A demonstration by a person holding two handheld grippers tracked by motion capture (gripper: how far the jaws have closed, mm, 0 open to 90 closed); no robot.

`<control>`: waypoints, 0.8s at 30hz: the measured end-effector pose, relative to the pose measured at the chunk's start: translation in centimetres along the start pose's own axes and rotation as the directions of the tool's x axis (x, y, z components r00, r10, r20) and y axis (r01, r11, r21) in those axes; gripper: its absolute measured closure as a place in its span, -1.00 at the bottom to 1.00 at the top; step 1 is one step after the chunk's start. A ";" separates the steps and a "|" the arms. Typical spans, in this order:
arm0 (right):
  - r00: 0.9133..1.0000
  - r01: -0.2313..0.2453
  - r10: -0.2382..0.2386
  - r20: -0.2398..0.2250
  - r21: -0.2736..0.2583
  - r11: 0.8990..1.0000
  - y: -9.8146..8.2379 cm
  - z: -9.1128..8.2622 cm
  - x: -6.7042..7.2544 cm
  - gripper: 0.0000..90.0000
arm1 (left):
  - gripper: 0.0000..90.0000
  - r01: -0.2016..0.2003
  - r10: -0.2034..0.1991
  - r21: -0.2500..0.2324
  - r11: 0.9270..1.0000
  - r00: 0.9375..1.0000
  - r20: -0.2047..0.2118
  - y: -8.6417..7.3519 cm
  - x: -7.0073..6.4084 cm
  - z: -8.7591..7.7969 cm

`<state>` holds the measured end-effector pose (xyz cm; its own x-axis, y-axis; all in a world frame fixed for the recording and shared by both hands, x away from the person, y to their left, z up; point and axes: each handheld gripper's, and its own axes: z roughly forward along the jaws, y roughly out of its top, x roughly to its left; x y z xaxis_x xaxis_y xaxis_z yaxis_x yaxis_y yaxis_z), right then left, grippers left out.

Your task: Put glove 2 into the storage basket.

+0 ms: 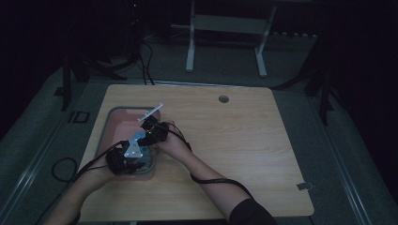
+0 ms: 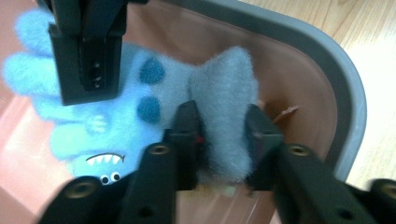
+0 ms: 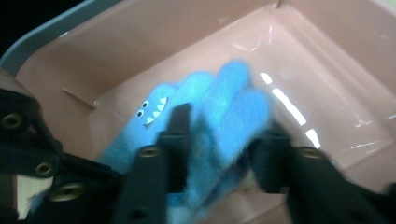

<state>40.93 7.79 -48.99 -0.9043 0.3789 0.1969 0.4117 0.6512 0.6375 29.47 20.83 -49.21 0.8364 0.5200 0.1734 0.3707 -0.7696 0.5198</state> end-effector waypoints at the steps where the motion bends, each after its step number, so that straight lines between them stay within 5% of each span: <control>1: 1.000 0.000 0.000 0.003 -0.011 1.000 0.0 -0.2 -0.1 0.06 | 0.28 0.010 -0.010 -0.005 1.000 1.000 -0.013 0.0 0.0 -0.1; 6: 1.000 -0.014 0.014 -0.007 -0.071 0.997 0.1 -2.0 -0.4 -0.22 | -0.39 0.106 -0.109 -0.068 0.992 0.993 -0.043 -0.2 0.9 -1.2; 9: 1.000 -0.005 0.003 -0.027 -0.096 0.995 0.1 -3.1 -0.4 -0.41 | -0.68 0.120 -0.125 -0.078 0.990 0.991 -0.049 0.0 1.0 -1.6; 13: 0.998 -0.001 -0.006 -0.059 -0.132 0.991 -0.2 -4.6 -0.3 -0.54 | -0.78 0.141 -0.147 -0.103 0.985 0.987 -0.056 0.6 0.8 -1.9; 20: 0.998 0.049 -0.056 -0.043 -0.142 0.989 -1.4 -6.2 0.0 -0.61 | -0.84 0.139 -0.152 -0.162 0.977 0.986 -0.072 1.9 0.0 -1.5; 24: 0.998 0.046 -0.051 -0.033 -0.147 0.988 -2.5 -7.1 -0.3 -0.62 | -0.84 0.138 -0.150 -0.197 0.971 0.988 -0.048 2.6 -0.5 -1.5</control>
<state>39.35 1.40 -45.33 -0.9272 0.3236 0.1884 0.3489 0.5641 0.7484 29.42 19.10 -46.71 0.7508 0.6468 0.1339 0.3953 -0.6024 0.6935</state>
